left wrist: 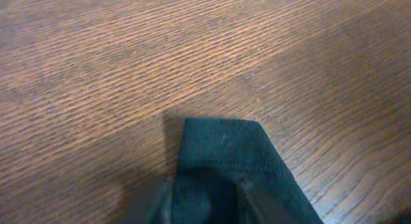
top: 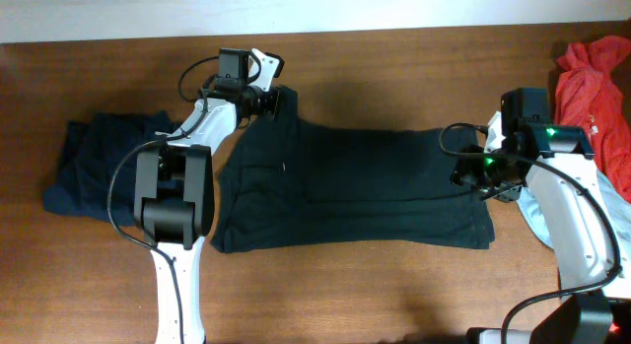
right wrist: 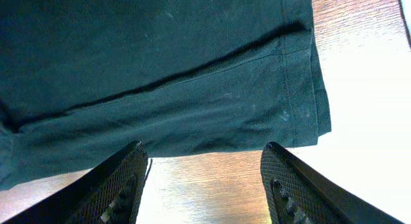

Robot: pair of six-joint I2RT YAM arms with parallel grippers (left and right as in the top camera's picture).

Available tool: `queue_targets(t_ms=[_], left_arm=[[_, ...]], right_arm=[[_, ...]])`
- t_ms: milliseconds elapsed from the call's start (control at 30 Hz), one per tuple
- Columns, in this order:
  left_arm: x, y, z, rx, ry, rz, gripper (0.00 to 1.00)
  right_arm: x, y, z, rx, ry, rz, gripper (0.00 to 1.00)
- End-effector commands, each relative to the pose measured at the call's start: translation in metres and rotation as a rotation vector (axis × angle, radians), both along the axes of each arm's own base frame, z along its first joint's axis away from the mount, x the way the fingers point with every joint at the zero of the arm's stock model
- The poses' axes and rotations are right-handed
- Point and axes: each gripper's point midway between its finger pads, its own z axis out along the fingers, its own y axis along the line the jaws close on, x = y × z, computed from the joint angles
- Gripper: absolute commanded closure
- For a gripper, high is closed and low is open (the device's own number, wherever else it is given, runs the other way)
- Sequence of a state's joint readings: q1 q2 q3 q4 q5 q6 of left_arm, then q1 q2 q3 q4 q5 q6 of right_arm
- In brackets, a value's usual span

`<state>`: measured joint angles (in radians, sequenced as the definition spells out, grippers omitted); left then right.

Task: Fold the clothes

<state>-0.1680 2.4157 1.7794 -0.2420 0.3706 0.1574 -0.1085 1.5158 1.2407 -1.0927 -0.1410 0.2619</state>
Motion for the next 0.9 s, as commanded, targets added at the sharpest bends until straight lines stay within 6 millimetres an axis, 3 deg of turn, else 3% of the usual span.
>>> queue_targets(t_ms=[0, 33, 67, 300, 600, 700, 867], left_arm=[[0.001, -0.001, -0.008, -0.001, 0.007, -0.009, 0.87], [0.000, -0.001, -0.009, -0.002, 0.010, -0.009, 0.97], [0.000, -0.001, -0.009, -0.003, 0.013, -0.010, 1.00], [-0.007, -0.002, 0.000, -0.013, 0.064, -0.021, 1.00], [-0.007, 0.007, 0.044, 0.005, 0.129, -0.014, 1.00], [-0.015, 0.010, 0.057, 0.013, 0.181, -0.010, 1.00], [-0.045, 0.014, 0.070, 0.034, 0.324, -0.009, 1.00]], right_arm=[[0.002, 0.000, 0.004, 0.004, -0.013, 0.001, 0.40], [0.002, 0.000, 0.004, 0.004, -0.013, 0.001, 0.40], [0.002, 0.000, 0.004, 0.004, -0.013, 0.001, 0.40], [0.001, 0.000, 0.004, 0.004, -0.010, 0.001, 0.40], [0.001, 0.000, 0.004, 0.005, -0.009, 0.001, 0.40], [0.001, 0.000, 0.004, 0.004, -0.010, 0.001, 0.40], [0.003, 0.000, 0.004, 0.004, -0.015, 0.001, 0.40]])
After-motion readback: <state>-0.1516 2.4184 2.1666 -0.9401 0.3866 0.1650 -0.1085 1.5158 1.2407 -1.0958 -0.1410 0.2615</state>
